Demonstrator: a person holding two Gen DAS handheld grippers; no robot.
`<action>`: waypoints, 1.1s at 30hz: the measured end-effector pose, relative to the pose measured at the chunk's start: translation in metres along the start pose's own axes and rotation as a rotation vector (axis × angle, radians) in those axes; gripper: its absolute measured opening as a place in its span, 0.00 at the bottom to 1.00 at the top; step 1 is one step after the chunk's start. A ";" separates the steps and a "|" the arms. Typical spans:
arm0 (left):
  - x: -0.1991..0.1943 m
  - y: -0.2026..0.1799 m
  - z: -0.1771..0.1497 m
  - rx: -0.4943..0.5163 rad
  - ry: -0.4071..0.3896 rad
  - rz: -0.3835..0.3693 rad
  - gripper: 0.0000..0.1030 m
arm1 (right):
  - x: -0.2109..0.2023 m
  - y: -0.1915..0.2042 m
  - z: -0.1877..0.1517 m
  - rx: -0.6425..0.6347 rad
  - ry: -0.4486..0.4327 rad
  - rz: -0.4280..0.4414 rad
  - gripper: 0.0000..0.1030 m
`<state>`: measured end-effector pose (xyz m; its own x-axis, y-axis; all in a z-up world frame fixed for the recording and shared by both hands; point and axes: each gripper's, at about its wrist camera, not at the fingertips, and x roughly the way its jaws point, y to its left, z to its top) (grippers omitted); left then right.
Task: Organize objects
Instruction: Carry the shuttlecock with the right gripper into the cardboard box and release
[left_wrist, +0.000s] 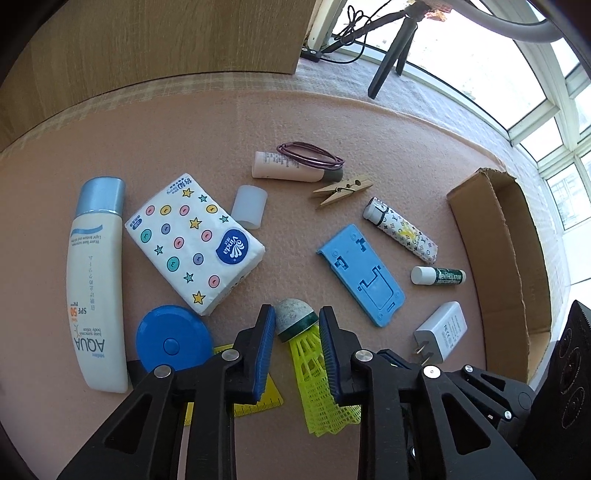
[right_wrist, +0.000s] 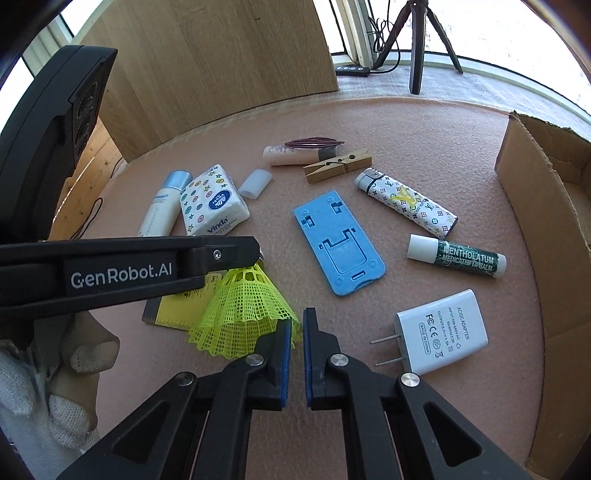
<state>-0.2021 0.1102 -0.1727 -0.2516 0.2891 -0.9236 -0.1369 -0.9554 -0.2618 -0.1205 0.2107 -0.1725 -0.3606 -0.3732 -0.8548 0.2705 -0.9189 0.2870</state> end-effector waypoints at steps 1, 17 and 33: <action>0.000 -0.002 0.000 0.005 -0.002 0.003 0.25 | -0.001 0.000 -0.001 0.000 -0.004 -0.004 0.05; -0.017 -0.035 -0.009 0.067 -0.044 0.001 0.29 | -0.035 -0.003 -0.012 0.015 -0.083 -0.004 0.02; -0.061 -0.180 0.015 0.260 -0.169 -0.140 0.28 | -0.147 -0.074 -0.006 0.111 -0.282 -0.131 0.02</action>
<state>-0.1770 0.2655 -0.0652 -0.3653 0.4435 -0.8185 -0.4160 -0.8643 -0.2827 -0.0819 0.3347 -0.0711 -0.6233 -0.2569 -0.7386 0.1119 -0.9641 0.2409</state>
